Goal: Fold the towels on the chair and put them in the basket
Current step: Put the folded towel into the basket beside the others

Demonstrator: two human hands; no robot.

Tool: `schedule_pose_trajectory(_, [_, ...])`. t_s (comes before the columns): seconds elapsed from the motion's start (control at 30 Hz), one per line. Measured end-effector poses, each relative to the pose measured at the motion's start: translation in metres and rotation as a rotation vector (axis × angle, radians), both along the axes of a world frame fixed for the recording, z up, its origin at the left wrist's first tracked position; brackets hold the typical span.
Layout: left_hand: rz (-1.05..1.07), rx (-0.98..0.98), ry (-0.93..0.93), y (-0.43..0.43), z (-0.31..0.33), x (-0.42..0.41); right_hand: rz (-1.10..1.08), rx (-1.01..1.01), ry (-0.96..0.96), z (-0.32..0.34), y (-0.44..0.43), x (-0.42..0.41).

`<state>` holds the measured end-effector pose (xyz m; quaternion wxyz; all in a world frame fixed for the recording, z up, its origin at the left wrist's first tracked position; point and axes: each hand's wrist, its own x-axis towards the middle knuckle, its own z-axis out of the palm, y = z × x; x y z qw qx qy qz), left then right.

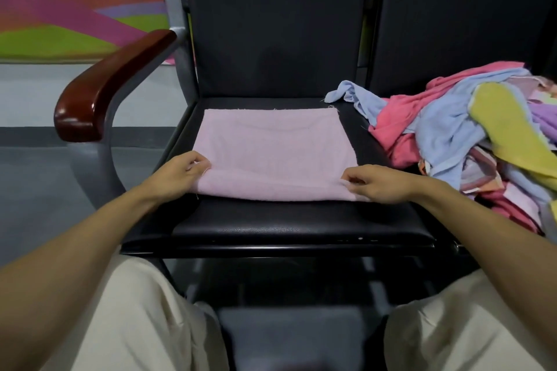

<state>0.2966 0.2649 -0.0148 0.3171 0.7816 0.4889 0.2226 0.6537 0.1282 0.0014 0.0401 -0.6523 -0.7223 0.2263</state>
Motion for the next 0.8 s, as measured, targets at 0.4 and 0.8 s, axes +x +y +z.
schedule_pose_trajectory(0.4, [-0.028,0.034,-0.092,-0.026,0.018,-0.036,-0.083,0.207,0.041,0.003,-0.016,-0.004])
schedule_pose_trajectory(0.8, [0.014,0.33,-0.008,-0.062,0.049,-0.031,-0.382,0.537,0.334,0.042,-0.049,-0.007])
